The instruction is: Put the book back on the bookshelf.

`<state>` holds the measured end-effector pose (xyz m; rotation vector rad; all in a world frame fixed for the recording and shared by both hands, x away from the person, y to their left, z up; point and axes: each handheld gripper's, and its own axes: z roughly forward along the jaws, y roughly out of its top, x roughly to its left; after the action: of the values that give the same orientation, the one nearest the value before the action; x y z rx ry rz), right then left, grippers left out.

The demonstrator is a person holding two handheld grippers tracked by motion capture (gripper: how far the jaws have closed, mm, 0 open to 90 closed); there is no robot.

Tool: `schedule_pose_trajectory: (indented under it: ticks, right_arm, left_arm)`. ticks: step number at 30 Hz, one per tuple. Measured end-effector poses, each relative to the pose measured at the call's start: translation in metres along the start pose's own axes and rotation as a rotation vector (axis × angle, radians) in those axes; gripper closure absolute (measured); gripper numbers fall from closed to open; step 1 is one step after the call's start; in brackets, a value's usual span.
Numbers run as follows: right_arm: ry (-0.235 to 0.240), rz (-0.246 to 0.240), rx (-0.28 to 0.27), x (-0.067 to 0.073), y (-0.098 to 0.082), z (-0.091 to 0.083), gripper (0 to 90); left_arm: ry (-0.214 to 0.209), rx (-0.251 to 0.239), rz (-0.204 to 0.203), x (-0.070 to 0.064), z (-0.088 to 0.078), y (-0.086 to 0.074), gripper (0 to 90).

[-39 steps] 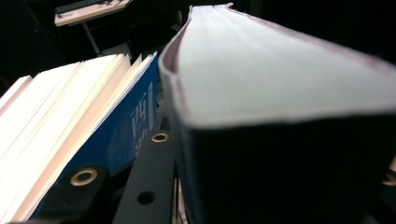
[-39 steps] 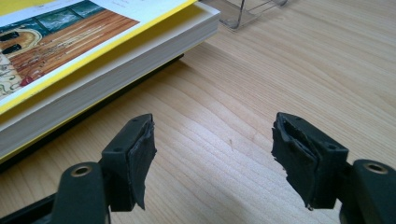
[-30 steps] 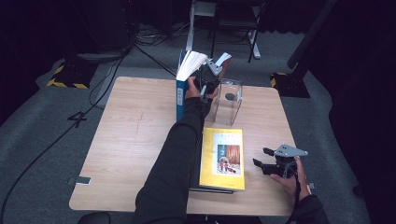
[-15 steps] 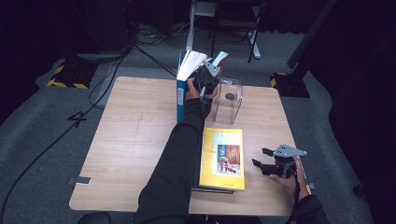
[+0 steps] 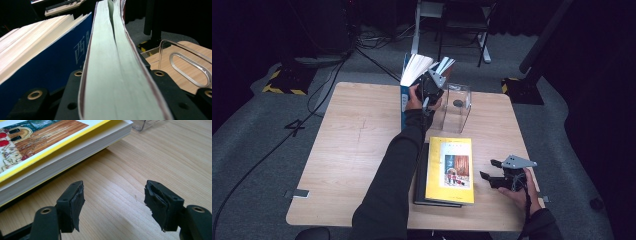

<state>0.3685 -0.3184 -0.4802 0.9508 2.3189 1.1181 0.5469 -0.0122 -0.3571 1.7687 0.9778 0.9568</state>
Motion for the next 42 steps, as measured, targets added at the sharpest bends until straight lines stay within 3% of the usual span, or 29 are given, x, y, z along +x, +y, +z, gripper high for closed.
schedule_pose_trajectory:
  ticks: [5,10,14,16,18,22,26,42]
  right_arm:
    - [-0.001,0.004,-0.001,-0.001,0.000,0.000,32.4]
    - [0.000,0.002,0.003,-0.001,-0.001,0.000,32.4]
    - [0.000,0.005,0.005,-0.001,-0.001,0.000,32.3]
    - [-0.006,0.005,0.007,-0.001,-0.001,0.000,32.3]
    - [-0.006,0.006,0.009,-0.001,-0.001,0.000,32.3]
    - [-0.004,0.002,0.013,-0.001,-0.001,0.001,32.3]
    - [-0.002,0.001,0.019,-0.001,-0.002,0.002,32.2]
    - [-0.002,0.002,0.022,-0.001,-0.001,0.001,32.1]
  left_arm:
    - [0.001,0.000,-0.002,0.002,-0.007,0.001,60.5]
    - [-0.025,-0.006,-0.013,0.004,-0.015,0.000,58.1]
    - [-0.032,-0.015,-0.006,0.008,-0.022,0.001,59.5]
    - [-0.034,-0.014,0.000,0.009,-0.026,0.002,67.5]
    - [-0.018,-0.001,0.001,0.011,-0.027,0.003,69.2]
    - [0.016,0.000,-0.036,0.009,-0.031,0.000,69.5]
    - [0.019,0.001,-0.044,0.010,-0.034,-0.001,69.4]
    - [-0.010,-0.001,-0.033,0.010,-0.045,-0.003,57.4]
